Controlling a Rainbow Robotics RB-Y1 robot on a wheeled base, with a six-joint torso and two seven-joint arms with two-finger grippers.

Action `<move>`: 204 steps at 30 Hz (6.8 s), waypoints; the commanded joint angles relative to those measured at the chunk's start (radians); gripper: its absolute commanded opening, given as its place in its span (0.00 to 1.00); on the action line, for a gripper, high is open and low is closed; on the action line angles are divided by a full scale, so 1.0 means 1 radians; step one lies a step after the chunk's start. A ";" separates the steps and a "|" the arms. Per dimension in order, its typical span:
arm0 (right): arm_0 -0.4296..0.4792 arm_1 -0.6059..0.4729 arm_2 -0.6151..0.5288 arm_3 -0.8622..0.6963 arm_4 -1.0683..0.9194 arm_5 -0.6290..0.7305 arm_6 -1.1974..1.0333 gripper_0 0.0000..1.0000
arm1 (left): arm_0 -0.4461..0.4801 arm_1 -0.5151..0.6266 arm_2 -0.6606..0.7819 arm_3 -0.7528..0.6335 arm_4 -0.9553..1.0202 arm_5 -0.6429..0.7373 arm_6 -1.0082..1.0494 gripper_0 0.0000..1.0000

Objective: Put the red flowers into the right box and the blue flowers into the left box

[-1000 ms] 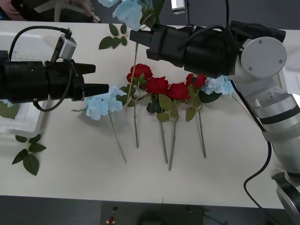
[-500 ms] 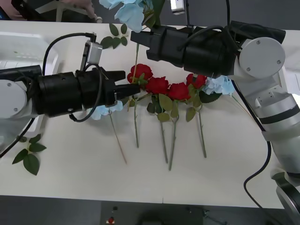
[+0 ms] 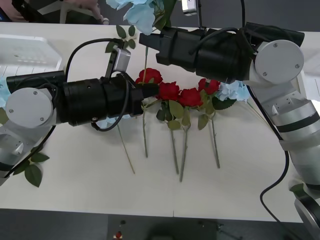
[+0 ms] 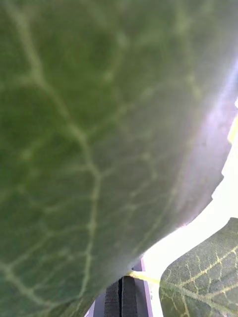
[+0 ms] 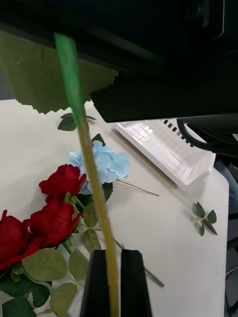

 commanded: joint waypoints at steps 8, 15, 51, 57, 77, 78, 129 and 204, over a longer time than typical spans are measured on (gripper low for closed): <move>-0.023 0.025 0.017 -0.018 0.001 -0.009 0.002 0.13 | -0.017 0.058 0.020 -0.016 0.004 -0.007 0.063 0.00; -0.023 -0.003 0.013 -0.018 -0.005 0.015 0.005 1.00 | -0.017 0.144 0.020 -0.019 0.067 -0.007 0.061 0.00; -0.010 -0.528 0.194 0.005 0.650 0.477 -0.084 1.00 | 0.293 0.751 0.331 0.420 -0.237 0.046 0.007 0.03; -0.010 -0.477 0.259 0.103 0.751 0.383 -0.095 1.00 | 0.291 0.742 0.310 0.438 -0.240 -0.004 0.006 0.82; -0.042 -0.282 0.161 0.418 0.854 0.138 -0.098 1.00 | 0.319 0.497 0.566 0.019 -0.094 0.289 0.193 1.00; -0.043 -0.281 0.153 0.418 0.852 0.138 -0.101 1.00 | 0.331 0.468 0.572 -0.005 -0.128 0.289 0.207 1.00; -0.045 -0.262 0.124 0.625 0.857 -0.117 -0.128 0.89 | -0.002 -0.181 -0.070 0.090 -1.283 0.474 1.344 0.99; 0.000 -0.172 0.138 0.040 -0.395 -0.046 0.260 0.00 | 0.293 0.567 0.391 -0.192 -0.642 0.253 0.618 0.85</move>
